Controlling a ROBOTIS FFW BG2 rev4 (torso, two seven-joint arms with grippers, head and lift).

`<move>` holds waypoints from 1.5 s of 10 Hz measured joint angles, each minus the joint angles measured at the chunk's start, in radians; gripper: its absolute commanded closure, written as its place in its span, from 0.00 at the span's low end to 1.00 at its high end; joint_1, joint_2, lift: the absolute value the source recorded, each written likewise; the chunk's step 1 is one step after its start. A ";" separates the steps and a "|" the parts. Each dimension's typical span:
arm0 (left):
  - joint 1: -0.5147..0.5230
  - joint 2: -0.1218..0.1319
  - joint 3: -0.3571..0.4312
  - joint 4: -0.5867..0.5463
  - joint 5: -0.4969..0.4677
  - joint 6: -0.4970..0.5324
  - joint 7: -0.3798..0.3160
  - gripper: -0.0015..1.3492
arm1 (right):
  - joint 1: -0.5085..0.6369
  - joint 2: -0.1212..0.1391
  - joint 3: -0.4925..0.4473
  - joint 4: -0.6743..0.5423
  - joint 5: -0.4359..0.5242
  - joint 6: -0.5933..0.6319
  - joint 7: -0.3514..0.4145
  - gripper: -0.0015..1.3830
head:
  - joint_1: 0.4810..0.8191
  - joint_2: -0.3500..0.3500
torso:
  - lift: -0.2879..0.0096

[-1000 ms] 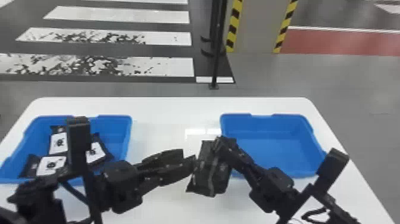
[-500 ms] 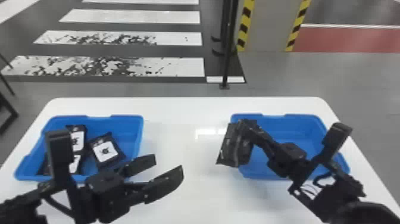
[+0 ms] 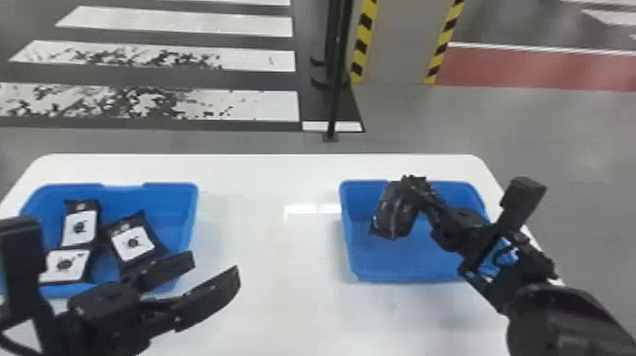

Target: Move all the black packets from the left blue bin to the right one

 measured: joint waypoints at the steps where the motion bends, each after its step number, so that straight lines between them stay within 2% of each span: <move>1: 0.000 -0.001 0.007 -0.001 -0.002 -0.004 0.000 0.12 | 0.002 0.003 -0.017 0.016 0.017 -0.022 -0.002 0.32 | 0.63 0.30 | 0.50; 2: 0.000 -0.002 0.014 -0.001 -0.004 -0.009 0.000 0.12 | 0.023 0.010 -0.031 0.016 0.022 -0.064 -0.004 0.18 | 0.63 0.29 | 0.50; 3: 0.002 -0.003 0.022 -0.003 -0.007 -0.012 0.000 0.12 | 0.058 0.021 -0.047 -0.005 0.026 -0.105 -0.007 0.10 | 0.63 0.28 | 0.50; 6: 0.006 -0.006 0.051 -0.006 -0.022 -0.012 0.001 0.13 | 0.264 0.079 -0.085 -0.247 0.059 -0.191 -0.034 0.09 | 0.63 0.28 | 0.50; 9: -0.016 -0.007 0.114 -0.006 -0.089 -0.002 0.011 0.12 | 0.460 0.146 -0.084 -0.467 0.145 -0.243 -0.097 0.09 | 0.63 0.37 | 0.50; 10: -0.035 -0.007 0.144 -0.005 -0.131 0.019 0.017 0.12 | 0.524 0.157 -0.076 -0.533 0.162 -0.244 -0.126 0.09 | 0.63 0.39 | 0.50; 12: -0.103 -0.001 0.190 0.054 -0.215 0.069 0.026 0.12 | 0.643 0.160 -0.034 -0.623 0.161 -0.245 -0.165 0.10 | 0.63 0.55 | 0.50; 15: -0.226 0.019 0.186 0.205 -0.284 0.117 0.050 0.13 | 0.742 0.161 0.031 -0.645 0.108 -0.232 -0.165 0.11 | 0.63 0.69 | 0.50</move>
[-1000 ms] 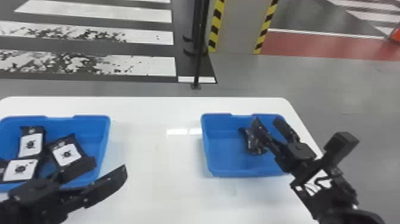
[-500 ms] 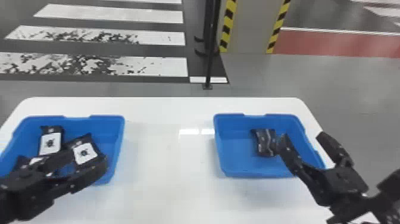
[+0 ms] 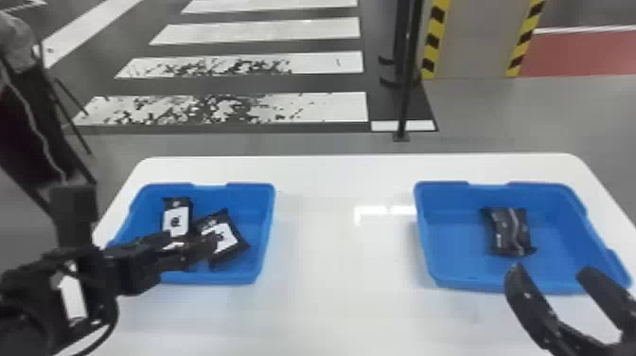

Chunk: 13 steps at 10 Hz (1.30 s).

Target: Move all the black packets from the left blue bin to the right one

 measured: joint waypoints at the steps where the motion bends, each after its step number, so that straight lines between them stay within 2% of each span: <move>1: -0.048 0.007 -0.013 0.062 -0.015 0.015 0.004 0.13 | 0.010 0.000 0.010 0.001 -0.010 0.011 0.004 0.11 | 0.63 0.72 | 0.50; 7: -0.315 0.041 -0.118 0.376 -0.127 0.122 0.038 0.13 | 0.000 0.000 0.014 0.022 -0.037 0.033 0.019 0.12 | 0.63 0.74 | 0.50; 10: -0.421 0.068 -0.218 0.546 -0.108 0.176 0.034 0.14 | -0.006 0.000 0.016 0.028 -0.040 0.036 0.022 0.12 | 0.63 0.68 | 0.50; 11: -0.444 0.073 -0.243 0.591 -0.098 0.184 0.028 0.23 | -0.009 0.000 0.017 0.031 -0.042 0.037 0.023 0.13 | 0.63 0.66 | 0.50; 12: -0.456 0.074 -0.255 0.620 -0.096 0.190 0.023 0.46 | -0.011 0.000 0.020 0.036 -0.048 0.040 0.024 0.13 | 0.63 0.65 | 0.50; 13: -0.458 0.073 -0.259 0.633 -0.098 0.199 0.023 0.61 | -0.011 0.000 0.021 0.040 -0.054 0.041 0.025 0.13 | 0.63 0.65 | 0.50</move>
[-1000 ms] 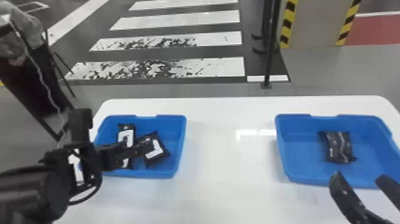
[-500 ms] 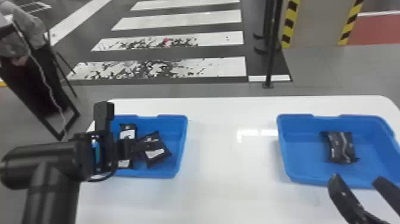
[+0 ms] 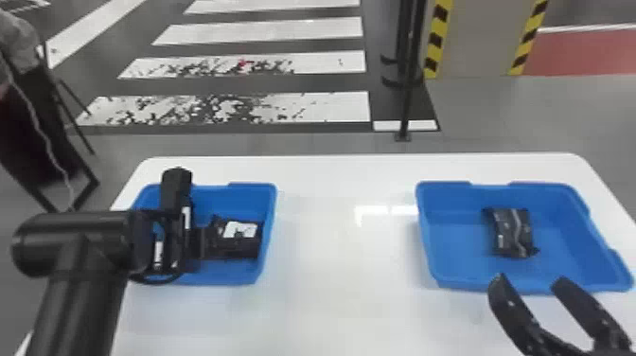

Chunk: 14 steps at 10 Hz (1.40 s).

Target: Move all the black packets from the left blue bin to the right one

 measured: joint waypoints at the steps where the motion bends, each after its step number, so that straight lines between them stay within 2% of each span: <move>1: 0.000 -0.001 0.004 0.010 -0.014 0.003 0.001 0.60 | 0.000 0.000 0.000 0.001 -0.003 0.000 0.000 0.13 | 0.63 0.66 | 0.50; 3: 0.000 -0.006 0.026 0.020 -0.071 -0.032 0.001 0.61 | -0.002 0.000 0.000 0.004 -0.006 0.003 0.001 0.14 | 0.63 0.70 | 0.50; 4: -0.001 -0.002 0.023 0.022 -0.089 -0.047 -0.004 0.97 | -0.003 0.000 0.000 0.005 -0.006 0.005 0.002 0.14 | 0.63 0.71 | 0.50; 6: 0.008 -0.005 0.027 0.017 -0.126 -0.067 -0.001 0.89 | 0.000 0.000 0.000 0.005 -0.015 0.005 0.005 0.15 | 0.63 0.73 | 0.50; 7: 0.019 -0.009 0.033 -0.007 -0.129 -0.078 -0.001 0.89 | 0.001 0.000 0.000 0.004 -0.018 0.005 0.006 0.15 | 0.63 0.74 | 0.50; 9: 0.062 -0.010 0.037 -0.124 -0.116 -0.079 -0.004 0.89 | 0.001 0.000 0.000 0.004 -0.020 0.006 0.006 0.15 | 0.63 0.73 | 0.50; 10: 0.085 -0.010 0.043 -0.168 -0.094 -0.073 -0.003 0.71 | 0.002 0.000 0.000 0.004 -0.021 0.008 0.006 0.15 | 0.63 0.72 | 0.50; 11: 0.102 -0.017 0.053 -0.202 -0.083 -0.071 0.000 0.35 | 0.002 0.000 0.000 0.004 -0.022 0.010 0.007 0.16 | 0.63 0.71 | 0.50; 12: 0.112 -0.023 0.062 -0.232 -0.098 -0.069 0.000 0.08 | 0.002 0.000 0.001 0.004 -0.023 0.011 0.008 0.16 | 0.63 0.72 | 0.50; 13: 0.114 -0.020 0.064 -0.258 -0.124 -0.064 0.000 0.07 | 0.002 0.000 0.002 0.004 -0.024 0.014 0.009 0.16 | 0.63 0.74 | 0.50; 14: 0.110 -0.012 0.066 -0.270 -0.143 -0.060 0.000 0.11 | 0.002 0.000 0.002 0.004 -0.026 0.016 0.009 0.16 | 0.63 0.75 | 0.50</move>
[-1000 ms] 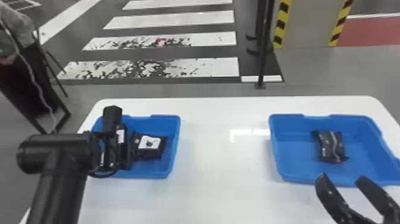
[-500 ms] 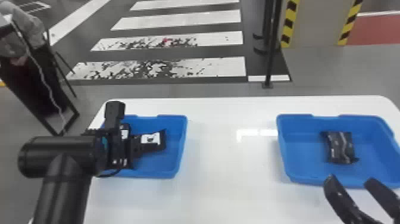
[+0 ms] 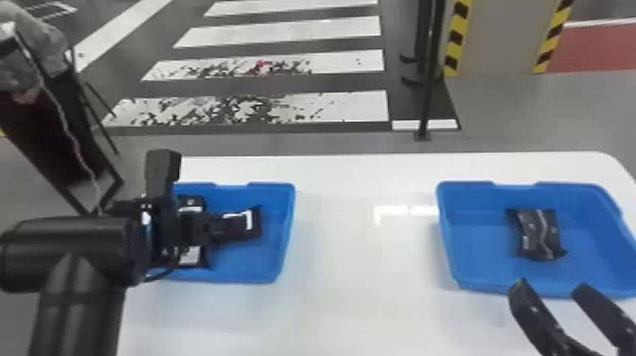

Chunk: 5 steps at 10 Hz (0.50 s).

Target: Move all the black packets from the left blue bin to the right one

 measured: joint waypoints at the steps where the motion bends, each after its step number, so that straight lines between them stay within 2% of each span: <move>1: -0.011 0.007 0.004 -0.003 -0.030 0.005 0.000 0.11 | 0.000 0.000 0.000 0.001 0.000 0.002 0.000 0.16 | 0.63 0.78 | 0.50; 3: -0.049 0.016 0.008 0.010 -0.102 0.023 0.000 0.10 | -0.002 0.000 0.002 0.004 -0.003 0.006 0.001 0.16 | 0.63 0.82 | 0.50; 5: -0.117 0.031 -0.055 0.110 -0.139 0.027 -0.002 0.10 | -0.003 0.000 0.002 0.007 -0.008 0.008 0.002 0.16 | 0.63 0.81 | 0.50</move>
